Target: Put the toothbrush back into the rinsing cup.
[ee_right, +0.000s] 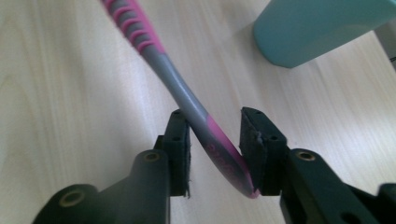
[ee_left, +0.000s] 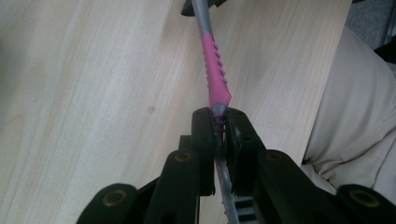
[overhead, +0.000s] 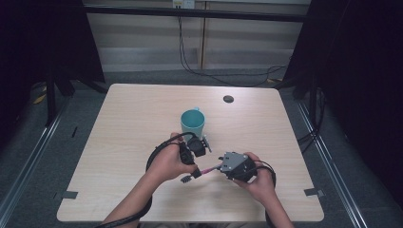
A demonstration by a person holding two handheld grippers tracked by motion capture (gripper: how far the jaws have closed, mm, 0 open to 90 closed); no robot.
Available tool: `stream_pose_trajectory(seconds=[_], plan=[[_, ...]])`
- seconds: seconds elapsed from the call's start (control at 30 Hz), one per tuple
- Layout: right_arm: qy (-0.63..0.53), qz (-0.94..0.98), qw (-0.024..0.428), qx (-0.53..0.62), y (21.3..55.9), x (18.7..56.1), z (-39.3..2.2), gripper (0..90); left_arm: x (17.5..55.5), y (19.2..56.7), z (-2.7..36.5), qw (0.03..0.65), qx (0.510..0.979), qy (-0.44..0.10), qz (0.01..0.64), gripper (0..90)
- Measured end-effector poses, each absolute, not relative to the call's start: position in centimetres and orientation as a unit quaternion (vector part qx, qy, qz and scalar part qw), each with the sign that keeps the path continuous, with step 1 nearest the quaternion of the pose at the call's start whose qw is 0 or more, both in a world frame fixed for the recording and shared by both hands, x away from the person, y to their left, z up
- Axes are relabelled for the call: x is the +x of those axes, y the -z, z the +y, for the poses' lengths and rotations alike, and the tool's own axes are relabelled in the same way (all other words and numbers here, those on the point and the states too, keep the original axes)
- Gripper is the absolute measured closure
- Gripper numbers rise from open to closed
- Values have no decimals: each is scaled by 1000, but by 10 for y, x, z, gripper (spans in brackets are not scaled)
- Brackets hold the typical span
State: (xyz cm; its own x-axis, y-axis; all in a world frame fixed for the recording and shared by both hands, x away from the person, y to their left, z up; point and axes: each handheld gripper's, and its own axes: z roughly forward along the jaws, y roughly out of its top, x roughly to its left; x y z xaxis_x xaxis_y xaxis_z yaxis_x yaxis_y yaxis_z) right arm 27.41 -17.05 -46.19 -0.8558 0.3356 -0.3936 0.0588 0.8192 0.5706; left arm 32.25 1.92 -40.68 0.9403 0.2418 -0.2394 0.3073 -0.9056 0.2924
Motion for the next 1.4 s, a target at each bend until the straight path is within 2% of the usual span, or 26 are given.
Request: stream_pose_trajectory(seconds=[0.23,0.27,0.33,0.4,0.43,0.57,0.73,0.9,1.4], plan=[[-263,936,219,78,465,271,-169,766,326,408,24,191,969,65,145,793],[-259,938,216,74,465,271,-169,783,328,406,26,210,964,58,150,751],[-257,940,212,71,466,271,-168,787,331,404,28,251,955,63,146,594],[-258,940,209,78,466,272,-169,788,332,401,29,262,953,35,146,451],[-258,940,206,83,466,273,-170,788,332,399,30,267,952,30,147,403],[-265,938,195,109,466,276,-176,788,334,393,36,295,942,16,160,312],[-265,937,180,140,468,279,-185,789,337,388,46,319,931,5,176,260],[-264,933,177,167,470,281,-197,788,338,387,54,327,927,5,186,244],[-334,887,138,286,470,286,-222,789,339,391,68,377,899,19,221,237]])
